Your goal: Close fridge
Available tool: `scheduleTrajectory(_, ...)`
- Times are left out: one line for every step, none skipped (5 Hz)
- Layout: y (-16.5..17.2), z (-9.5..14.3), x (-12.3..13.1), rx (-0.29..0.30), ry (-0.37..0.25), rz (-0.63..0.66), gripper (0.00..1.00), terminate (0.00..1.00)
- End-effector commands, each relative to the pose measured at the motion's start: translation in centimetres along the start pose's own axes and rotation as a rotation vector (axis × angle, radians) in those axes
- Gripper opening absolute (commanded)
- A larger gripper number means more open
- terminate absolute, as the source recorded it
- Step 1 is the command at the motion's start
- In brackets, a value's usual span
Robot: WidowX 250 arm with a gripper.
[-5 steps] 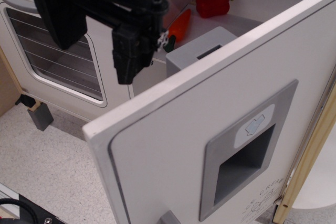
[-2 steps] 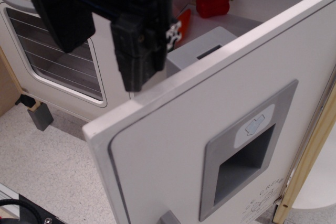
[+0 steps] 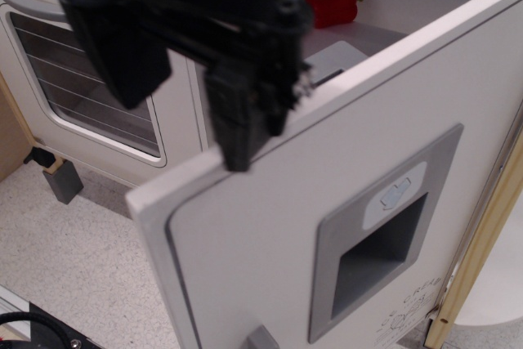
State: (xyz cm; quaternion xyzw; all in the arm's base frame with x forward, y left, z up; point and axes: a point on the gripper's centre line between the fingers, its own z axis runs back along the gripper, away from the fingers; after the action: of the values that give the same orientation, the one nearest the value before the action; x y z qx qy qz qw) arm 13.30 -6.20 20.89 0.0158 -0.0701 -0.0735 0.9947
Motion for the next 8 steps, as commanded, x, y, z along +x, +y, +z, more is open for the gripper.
scheduleTrajectory(2.1, 0.0, 1.4, 0.093, -0.028, 0.059, 1.0, 0.0)
scheduleTrajectory(4.1, 0.3, 3.0, 0.107, -0.038, 0.125, 1.0, 0.0)
scheduleTrajectory(5.8, 0.4, 4.4, 0.121, -0.047, 0.213, 1.0, 0.0)
scheduleTrajectory(6.5, 1.0, 4.7, 0.135, -0.066, 0.244, 1.0, 0.0)
scheduleTrajectory(5.9, 1.3, 4.3, 0.137, -0.07, 0.255, 1.0, 0.0)
scheduleTrajectory(4.9, 1.3, 3.2, 0.165, -0.097, 0.235, 1.0, 0.0)
scheduleTrajectory(4.4, 1.2, 2.4, 0.18, -0.14, 0.231, 1.0, 0.0)
scheduleTrajectory(3.7, -0.1, 1.6, 0.163, -0.109, 0.231, 1.0, 0.0)
